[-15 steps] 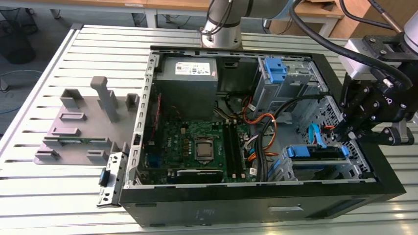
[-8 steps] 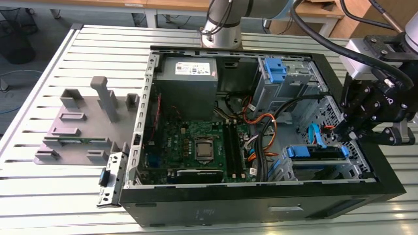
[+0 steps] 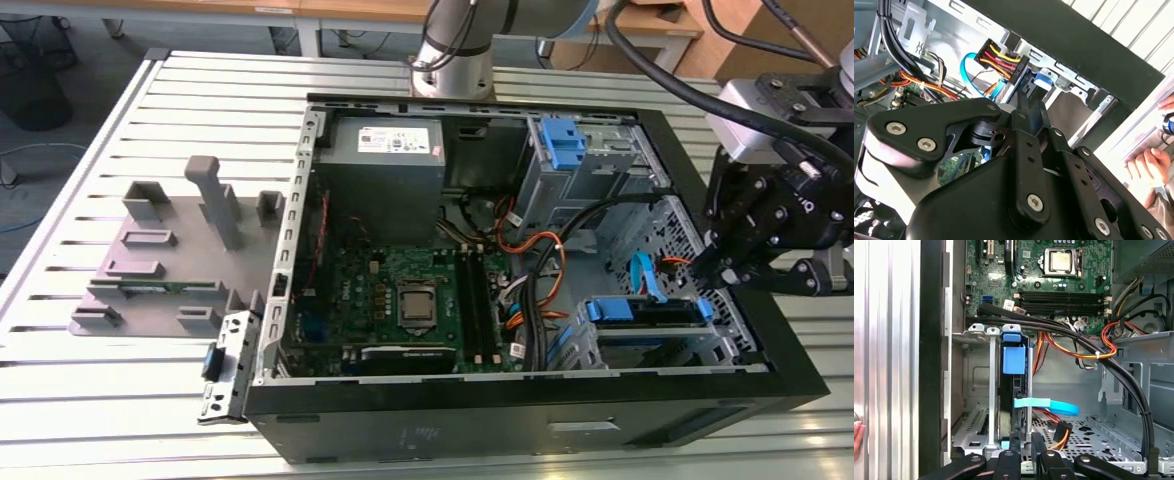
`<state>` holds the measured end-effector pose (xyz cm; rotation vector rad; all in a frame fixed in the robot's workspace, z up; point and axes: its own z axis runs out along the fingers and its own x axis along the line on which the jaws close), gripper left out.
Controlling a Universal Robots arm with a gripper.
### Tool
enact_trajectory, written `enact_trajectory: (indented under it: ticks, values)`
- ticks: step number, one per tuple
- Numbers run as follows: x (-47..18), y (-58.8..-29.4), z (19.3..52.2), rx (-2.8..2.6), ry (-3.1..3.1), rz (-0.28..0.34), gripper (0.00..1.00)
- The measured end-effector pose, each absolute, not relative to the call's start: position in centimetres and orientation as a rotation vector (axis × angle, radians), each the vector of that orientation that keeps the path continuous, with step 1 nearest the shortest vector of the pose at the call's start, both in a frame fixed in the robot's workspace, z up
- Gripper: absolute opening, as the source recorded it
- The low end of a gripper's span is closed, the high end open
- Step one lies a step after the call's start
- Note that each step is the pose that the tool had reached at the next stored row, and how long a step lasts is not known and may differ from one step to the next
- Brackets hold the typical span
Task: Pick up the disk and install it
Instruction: 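Insert the second disk wire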
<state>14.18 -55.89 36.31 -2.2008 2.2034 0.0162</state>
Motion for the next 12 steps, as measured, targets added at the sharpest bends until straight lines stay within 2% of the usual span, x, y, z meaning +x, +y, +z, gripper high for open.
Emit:
enact_trajectory:
  ticks: [12]
  values:
    - [14.9, -54.8, 35.9, -2.201, 2.203, 0.016, 0.24]
